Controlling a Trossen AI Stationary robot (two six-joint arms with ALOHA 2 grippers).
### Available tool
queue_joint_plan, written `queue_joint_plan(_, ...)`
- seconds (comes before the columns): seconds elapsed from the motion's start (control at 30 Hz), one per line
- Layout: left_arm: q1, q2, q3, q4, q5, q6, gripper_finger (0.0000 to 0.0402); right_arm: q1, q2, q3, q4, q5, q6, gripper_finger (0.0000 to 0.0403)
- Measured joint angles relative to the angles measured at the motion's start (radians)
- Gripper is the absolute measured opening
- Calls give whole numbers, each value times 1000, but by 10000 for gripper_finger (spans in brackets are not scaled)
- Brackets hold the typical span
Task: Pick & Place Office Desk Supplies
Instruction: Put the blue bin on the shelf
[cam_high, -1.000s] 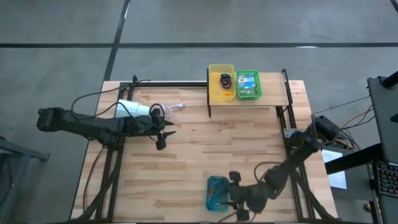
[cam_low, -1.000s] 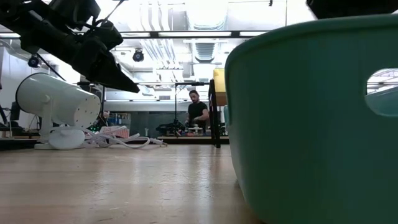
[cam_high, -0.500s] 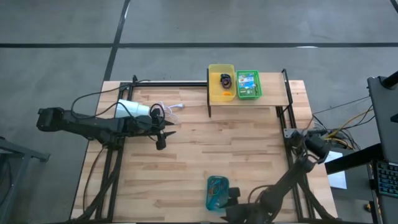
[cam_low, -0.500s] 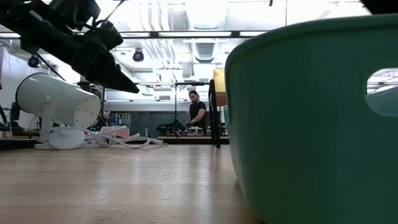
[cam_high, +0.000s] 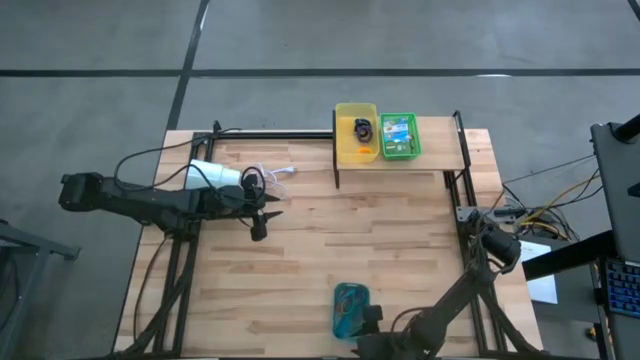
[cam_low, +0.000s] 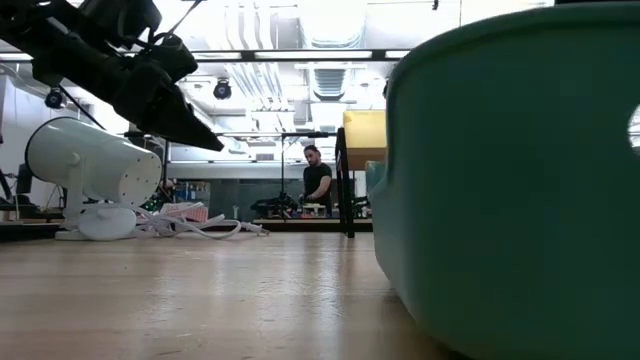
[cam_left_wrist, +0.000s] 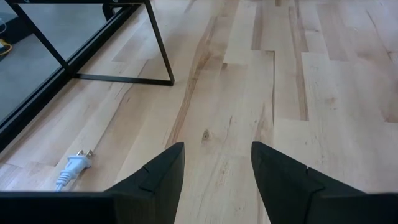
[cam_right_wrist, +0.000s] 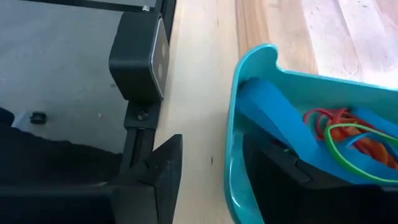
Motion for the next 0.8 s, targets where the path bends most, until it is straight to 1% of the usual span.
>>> queue_joint_plan(0.17, 0, 0, 0, -4, 0, 0, 190, 0, -7, 0, 0, 0, 3, 139)
queue_joint_plan(0.57, 0, 0, 0, -4, 0, 0, 190, -1, -8, -1, 0, 2, 6, 41)
queue_joint_plan(0.8, 0, 0, 0, -4, 0, 0, 190, -1, -11, -1, -3, 0, 6, 11)
